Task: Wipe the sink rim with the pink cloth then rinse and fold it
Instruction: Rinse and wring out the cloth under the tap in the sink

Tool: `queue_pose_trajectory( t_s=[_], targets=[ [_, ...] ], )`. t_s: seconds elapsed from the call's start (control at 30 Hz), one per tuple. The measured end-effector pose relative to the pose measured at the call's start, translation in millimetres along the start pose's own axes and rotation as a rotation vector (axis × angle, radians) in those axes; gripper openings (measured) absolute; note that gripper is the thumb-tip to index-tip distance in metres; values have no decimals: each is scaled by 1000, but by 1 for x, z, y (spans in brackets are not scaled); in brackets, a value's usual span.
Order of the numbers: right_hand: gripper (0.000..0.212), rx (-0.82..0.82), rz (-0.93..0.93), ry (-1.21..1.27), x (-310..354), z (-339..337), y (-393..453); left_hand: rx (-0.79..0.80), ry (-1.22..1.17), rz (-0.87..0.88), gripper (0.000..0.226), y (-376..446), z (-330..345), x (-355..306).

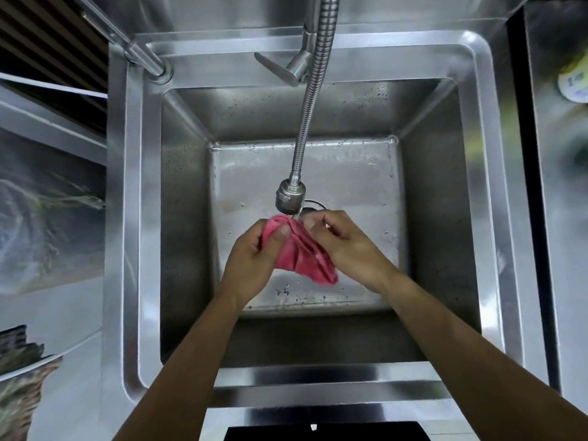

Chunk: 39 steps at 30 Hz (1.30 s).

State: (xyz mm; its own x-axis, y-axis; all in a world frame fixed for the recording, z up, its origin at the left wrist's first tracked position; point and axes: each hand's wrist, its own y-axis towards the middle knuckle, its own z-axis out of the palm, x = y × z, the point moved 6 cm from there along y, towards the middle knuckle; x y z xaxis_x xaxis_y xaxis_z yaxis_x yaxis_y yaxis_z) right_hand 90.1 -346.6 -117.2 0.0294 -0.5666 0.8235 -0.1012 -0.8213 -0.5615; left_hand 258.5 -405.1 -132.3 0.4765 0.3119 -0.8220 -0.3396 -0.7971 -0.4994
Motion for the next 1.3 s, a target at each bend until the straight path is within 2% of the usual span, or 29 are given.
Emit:
queue_pose_trajectory(
  t_s=[0.1,0.2,0.27,0.37,0.47,0.7,0.87,1.03,1.13,1.3],
  targets=[
    [25,106,169,159,-24,14,-1,-27,-78,-124,22,9,1,19],
    [14,-66,67,-149,-39,20,8,66,-149,-272,18,12,11,33],
    [11,-164,-20,-361,-43,26,13,72,-131,-326,15,17,18,34],
    [15,-224,21,-460,-48,36,22,-56,23,-285,29,36,22,30],
    [26,-288,63,-543,-52,39,31,-86,120,-257,30,51,34,31],
    [26,-223,51,-578,-52,31,61,-116,131,-170,25,55,33,41],
    [24,-180,-72,-565,-42,41,65,-161,197,-178,28,67,23,46],
    [24,-186,-24,-590,-45,29,72,-134,219,-82,20,68,32,38],
    [19,-133,-89,-627,-43,36,67,-135,279,-80,19,68,33,43],
    [20,-126,-74,-649,-47,33,62,-141,295,-63,21,59,37,41]
  ],
)
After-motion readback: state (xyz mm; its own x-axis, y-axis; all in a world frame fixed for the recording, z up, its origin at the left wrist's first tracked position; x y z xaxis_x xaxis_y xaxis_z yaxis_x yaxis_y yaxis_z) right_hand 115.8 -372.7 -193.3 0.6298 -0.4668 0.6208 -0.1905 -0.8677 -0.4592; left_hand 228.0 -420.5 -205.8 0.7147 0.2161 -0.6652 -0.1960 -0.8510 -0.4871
